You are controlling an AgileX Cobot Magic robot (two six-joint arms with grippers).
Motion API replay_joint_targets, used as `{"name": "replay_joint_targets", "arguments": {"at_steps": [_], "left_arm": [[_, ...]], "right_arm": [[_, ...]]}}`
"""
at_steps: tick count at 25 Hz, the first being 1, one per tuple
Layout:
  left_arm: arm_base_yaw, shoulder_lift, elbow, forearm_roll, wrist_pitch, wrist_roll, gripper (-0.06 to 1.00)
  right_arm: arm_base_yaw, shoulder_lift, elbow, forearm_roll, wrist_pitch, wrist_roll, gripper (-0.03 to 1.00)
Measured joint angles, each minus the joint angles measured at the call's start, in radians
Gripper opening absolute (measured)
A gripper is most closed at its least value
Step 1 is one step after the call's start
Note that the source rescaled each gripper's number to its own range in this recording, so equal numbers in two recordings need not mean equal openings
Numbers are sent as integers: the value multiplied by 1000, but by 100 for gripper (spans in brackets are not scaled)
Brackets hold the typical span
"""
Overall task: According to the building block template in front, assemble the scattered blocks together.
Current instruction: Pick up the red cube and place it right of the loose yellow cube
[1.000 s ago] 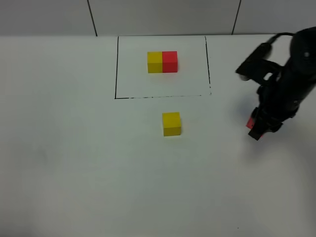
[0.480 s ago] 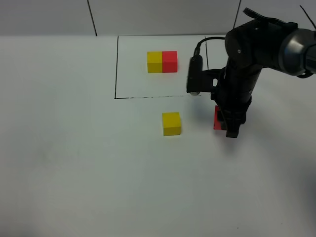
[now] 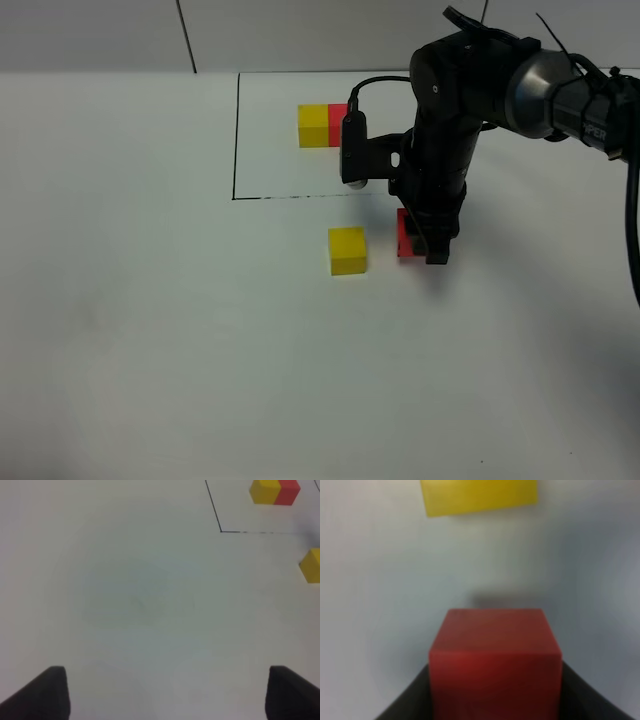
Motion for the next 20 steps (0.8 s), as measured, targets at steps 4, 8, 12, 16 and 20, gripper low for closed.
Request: {"name": "replay_joint_targets", "arguments": {"at_steps": [4,8,12,16,20], "left_arm": [[0,0,0,0,0,0,80],[0,0,0,0,0,0,80],[0,0,0,0,0,0,80],[0,0,0,1,0,0,80],[0,0,0,1,0,0,80]], "right_arm": [[8,33,-19,14,-4,-18,2],[17,65,-38,20,-8,-18,2],[19,86,-42,24,-18,-19,2],[19,98,-45,40,-22,-19,2],[19,105,-51,47,-16,-19,2]]}}
